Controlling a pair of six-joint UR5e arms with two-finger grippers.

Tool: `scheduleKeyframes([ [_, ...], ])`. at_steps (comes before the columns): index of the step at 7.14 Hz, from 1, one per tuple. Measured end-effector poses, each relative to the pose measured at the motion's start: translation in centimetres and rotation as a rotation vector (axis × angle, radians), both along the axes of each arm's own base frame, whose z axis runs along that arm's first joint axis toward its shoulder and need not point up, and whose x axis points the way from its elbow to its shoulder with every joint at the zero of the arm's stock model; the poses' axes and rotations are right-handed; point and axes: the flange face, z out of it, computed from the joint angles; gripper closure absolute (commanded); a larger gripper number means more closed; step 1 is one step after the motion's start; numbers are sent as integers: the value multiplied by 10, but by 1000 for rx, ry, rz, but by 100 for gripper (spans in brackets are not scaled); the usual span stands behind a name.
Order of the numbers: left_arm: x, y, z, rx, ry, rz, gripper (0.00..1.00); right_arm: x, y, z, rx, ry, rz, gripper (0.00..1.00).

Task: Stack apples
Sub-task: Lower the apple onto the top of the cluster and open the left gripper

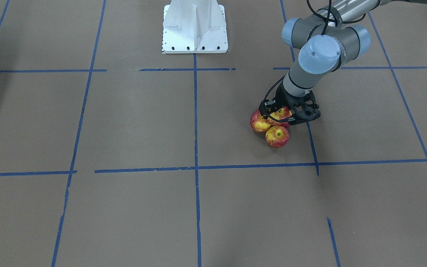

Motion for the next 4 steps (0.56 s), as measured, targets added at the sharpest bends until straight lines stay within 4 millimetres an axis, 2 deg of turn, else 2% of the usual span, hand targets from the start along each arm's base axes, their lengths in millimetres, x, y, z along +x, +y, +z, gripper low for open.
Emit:
scheduleKeyframes([
  [4,-1,-1,0,30,-20,-27,0,0,0,0,0,0,0,0],
])
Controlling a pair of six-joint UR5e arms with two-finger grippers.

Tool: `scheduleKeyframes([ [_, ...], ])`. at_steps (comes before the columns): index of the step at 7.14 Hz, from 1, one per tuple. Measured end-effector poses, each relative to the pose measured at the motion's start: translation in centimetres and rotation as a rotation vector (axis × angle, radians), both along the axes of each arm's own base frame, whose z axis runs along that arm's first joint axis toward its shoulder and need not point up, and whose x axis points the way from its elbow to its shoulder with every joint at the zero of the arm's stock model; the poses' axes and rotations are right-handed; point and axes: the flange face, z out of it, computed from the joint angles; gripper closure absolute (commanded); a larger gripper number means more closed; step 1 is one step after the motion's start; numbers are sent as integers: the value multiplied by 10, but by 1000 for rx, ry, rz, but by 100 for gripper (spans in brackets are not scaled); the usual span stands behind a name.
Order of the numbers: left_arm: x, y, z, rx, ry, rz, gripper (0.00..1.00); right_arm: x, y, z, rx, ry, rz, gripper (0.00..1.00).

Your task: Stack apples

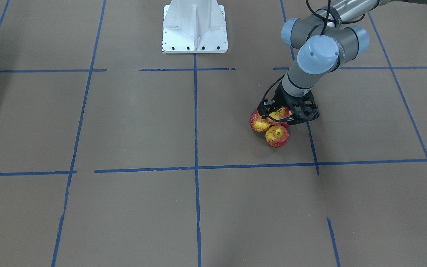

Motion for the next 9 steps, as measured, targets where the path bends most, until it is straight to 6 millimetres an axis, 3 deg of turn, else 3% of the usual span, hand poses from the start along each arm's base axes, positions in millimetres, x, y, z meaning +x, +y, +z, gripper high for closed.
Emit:
scheduleKeyframes([
  [2,-16,-5,-5,36,-3,6,0,0,0,0,0,0,0,0],
  [4,-62,-19,-21,114,-18,36,0,0,0,0,0,0,0,0],
  [5,-93,-31,-18,143,-19,49,0,0,0,0,0,0,0,0],
  [7,-176,-51,27,192,-16,113,0,0,0,0,0,0,0,0],
  [9,-267,-53,109,275,-59,212,0,0,0,0,0,0,0,0],
])
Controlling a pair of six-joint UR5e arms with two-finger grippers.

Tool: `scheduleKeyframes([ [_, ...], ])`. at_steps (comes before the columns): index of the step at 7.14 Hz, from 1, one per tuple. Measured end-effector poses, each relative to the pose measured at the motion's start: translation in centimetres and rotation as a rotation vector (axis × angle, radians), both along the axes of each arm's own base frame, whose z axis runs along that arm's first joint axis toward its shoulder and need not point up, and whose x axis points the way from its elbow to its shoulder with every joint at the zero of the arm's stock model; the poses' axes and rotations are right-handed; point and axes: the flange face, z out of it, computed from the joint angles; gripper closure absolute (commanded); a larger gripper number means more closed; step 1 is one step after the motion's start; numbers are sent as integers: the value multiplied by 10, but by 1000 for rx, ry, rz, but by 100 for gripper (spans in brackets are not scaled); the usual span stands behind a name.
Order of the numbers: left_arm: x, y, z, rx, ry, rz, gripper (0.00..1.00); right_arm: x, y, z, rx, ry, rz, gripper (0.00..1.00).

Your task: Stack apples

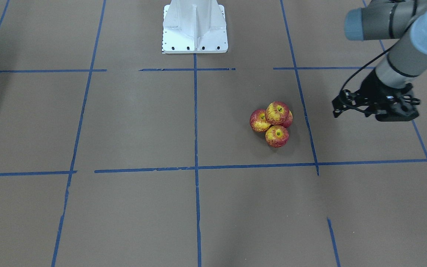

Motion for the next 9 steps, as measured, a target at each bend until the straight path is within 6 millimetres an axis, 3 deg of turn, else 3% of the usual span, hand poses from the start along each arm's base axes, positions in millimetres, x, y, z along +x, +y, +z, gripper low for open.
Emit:
scheduleKeyframes([
  [2,-94,2,80,75,-53,75,0,0,0,0,0,0,0,0],
  [4,-170,2,149,90,-40,110,0,0,0,0,0,0,0,0],
  [6,-208,11,177,98,-7,135,0,0,0,0,0,0,0,0],
  [9,-220,17,185,74,4,129,0,0,0,0,0,0,0,0],
])
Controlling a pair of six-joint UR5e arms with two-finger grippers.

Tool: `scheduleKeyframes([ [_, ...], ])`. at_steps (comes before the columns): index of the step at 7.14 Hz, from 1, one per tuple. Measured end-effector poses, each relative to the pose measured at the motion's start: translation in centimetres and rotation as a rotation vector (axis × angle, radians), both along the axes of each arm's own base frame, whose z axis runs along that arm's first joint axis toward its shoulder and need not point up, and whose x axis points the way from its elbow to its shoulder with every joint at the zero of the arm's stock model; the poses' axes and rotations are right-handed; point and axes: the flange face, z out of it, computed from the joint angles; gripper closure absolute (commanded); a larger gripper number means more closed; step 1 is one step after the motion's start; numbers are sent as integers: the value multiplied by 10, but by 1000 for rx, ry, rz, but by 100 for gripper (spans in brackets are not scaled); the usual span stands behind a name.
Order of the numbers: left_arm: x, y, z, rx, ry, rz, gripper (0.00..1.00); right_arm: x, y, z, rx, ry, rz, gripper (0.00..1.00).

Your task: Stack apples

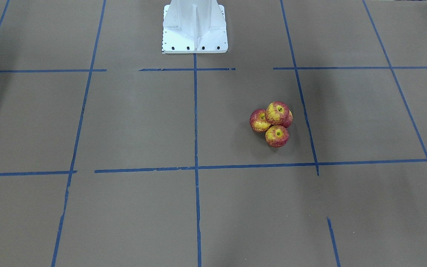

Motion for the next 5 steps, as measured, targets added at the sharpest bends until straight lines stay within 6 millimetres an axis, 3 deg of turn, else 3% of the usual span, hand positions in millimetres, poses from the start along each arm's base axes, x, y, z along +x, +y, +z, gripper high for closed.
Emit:
scheduleKeyframes([
  [5,-13,18,21,-21,3,-27,0,0,0,0,0,0,0,0],
])
